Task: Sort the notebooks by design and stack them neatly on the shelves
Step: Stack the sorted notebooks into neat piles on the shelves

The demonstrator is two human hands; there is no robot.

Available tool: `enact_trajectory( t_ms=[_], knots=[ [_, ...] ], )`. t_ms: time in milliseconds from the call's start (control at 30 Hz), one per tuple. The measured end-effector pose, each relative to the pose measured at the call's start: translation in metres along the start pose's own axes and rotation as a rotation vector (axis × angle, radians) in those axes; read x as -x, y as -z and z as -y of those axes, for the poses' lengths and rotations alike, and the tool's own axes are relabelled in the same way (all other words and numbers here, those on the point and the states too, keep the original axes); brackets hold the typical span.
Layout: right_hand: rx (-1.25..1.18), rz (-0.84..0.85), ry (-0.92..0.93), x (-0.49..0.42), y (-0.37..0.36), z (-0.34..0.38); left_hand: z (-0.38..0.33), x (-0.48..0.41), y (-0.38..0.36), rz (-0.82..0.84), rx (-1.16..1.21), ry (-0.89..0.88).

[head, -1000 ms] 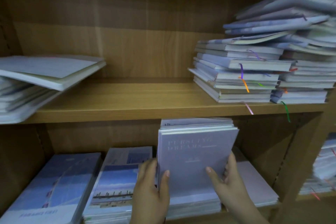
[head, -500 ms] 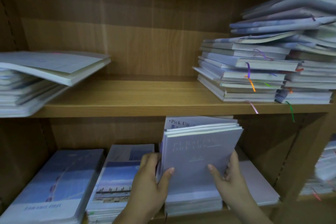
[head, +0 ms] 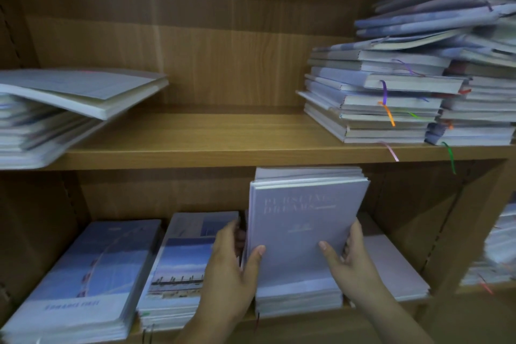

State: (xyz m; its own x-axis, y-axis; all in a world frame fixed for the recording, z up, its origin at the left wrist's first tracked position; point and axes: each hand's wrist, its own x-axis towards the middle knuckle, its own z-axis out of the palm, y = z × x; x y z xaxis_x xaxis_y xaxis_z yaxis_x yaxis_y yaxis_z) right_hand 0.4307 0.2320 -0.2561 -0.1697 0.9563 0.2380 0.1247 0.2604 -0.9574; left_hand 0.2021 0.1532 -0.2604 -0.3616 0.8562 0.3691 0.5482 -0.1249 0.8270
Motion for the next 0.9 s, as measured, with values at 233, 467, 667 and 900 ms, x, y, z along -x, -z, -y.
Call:
enact_trajectory(
  t_ms=[233,467,667,900],
  knots=[
    [0.083,0.02,-0.056,0.0,-0.002,-0.016,0.008,0.014,-0.018,0.204,0.025,0.075],
    [0.093,-0.019,-0.017,-0.003,-0.007,-0.024,0.018,0.012,-0.026,0.273,0.088,0.168],
    [0.222,0.006,-0.036,0.0,-0.007,-0.025,0.017,0.009,-0.025,0.195,-0.076,0.074],
    [0.439,0.042,-0.102,0.006,-0.004,-0.034,0.023,0.023,-0.039,0.187,-0.197,0.176]
  ],
)
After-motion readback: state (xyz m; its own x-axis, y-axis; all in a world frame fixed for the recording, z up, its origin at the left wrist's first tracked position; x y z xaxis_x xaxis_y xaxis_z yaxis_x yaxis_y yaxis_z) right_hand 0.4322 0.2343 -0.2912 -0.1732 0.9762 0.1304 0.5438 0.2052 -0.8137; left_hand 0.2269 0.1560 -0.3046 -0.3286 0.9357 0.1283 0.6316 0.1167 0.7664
